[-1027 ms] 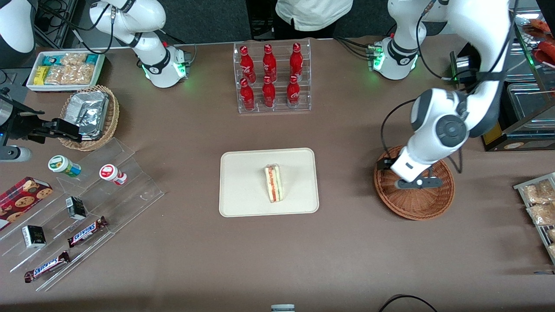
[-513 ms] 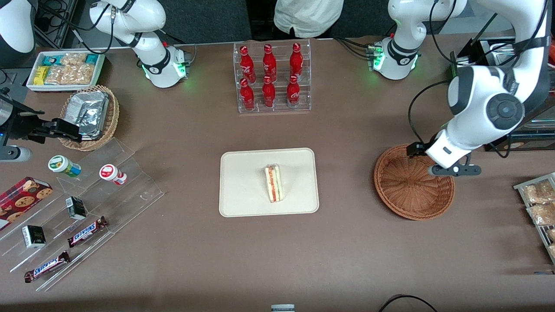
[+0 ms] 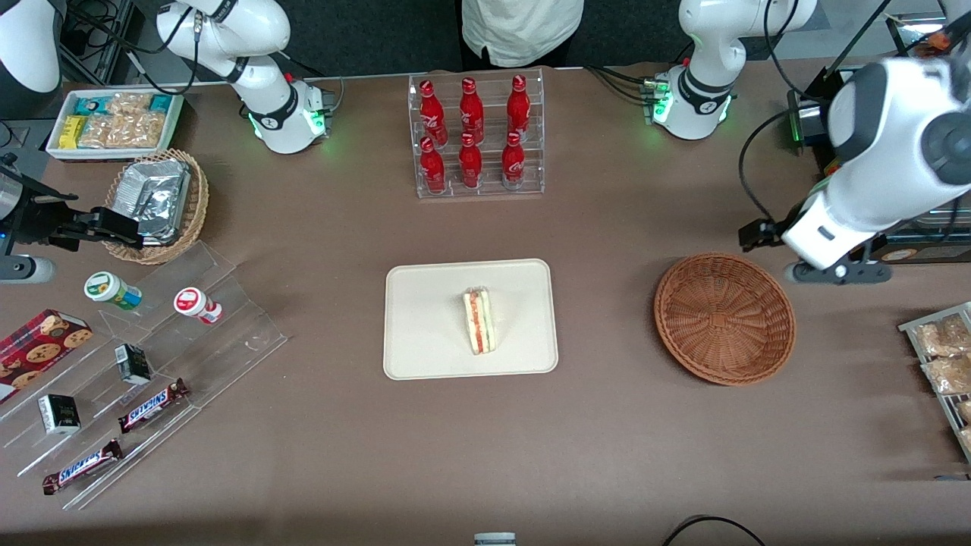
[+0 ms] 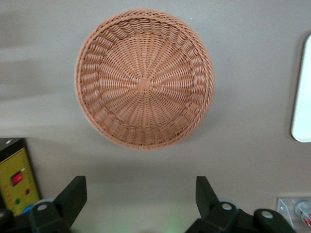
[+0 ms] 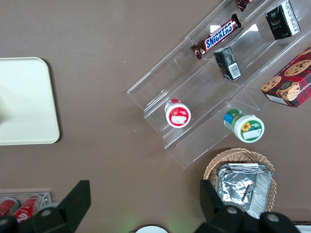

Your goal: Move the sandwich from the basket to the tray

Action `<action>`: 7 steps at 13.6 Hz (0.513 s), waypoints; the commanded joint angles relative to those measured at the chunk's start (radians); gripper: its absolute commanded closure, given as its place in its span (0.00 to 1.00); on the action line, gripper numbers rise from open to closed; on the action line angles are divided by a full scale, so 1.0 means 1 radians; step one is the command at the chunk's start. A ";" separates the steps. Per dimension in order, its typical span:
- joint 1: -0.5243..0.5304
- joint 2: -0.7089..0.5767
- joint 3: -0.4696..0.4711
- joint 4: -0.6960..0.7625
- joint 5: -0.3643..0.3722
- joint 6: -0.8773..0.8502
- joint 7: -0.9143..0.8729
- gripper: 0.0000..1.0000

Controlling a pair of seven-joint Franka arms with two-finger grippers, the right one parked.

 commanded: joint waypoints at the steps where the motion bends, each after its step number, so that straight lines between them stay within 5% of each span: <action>1: 0.011 -0.063 -0.005 0.052 -0.006 -0.086 -0.001 0.01; 7: 0.012 -0.071 -0.004 0.206 0.006 -0.212 0.016 0.01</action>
